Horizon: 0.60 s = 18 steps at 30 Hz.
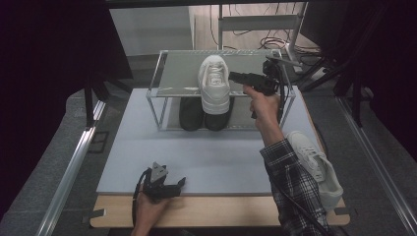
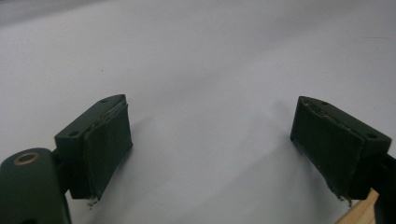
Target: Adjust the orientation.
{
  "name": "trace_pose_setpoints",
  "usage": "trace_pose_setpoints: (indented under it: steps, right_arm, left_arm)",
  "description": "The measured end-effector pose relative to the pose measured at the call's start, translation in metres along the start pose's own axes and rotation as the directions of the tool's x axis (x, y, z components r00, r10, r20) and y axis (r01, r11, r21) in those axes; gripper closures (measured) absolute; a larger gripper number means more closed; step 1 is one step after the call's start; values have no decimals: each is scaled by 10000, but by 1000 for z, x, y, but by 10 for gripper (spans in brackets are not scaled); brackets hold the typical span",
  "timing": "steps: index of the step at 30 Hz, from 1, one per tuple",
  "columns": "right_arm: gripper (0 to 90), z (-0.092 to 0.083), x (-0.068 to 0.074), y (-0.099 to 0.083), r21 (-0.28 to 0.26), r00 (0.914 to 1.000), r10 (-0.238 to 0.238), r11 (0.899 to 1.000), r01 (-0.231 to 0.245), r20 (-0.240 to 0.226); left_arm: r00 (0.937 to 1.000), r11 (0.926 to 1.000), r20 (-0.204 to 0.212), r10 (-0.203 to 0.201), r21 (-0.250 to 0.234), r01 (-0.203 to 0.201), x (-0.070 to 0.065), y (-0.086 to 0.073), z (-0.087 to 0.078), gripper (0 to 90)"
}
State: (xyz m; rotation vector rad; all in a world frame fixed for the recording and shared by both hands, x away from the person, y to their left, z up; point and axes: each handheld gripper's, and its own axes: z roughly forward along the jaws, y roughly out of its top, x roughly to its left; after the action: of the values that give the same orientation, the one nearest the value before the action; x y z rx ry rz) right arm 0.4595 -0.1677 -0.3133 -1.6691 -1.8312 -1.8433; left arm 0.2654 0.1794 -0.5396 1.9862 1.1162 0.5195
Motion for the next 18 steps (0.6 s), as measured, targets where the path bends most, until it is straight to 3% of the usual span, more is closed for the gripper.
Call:
trace_pose_setpoints:
  steps: [7, 18]
  right_arm:
    - [564, -13, -5, -5, -50, 9993, -371, 9993, 372, 68]
    - [675, -28, -6, -21, 147, 9938, -403, 9990, 420, -1036]
  left_arm:
    - [10000, 10000, 6, -9, 2, 9, 0, 0, 0, 122]
    - [10000, 10000, -1, -11, -18, 11, 0, 0, 0, 122]
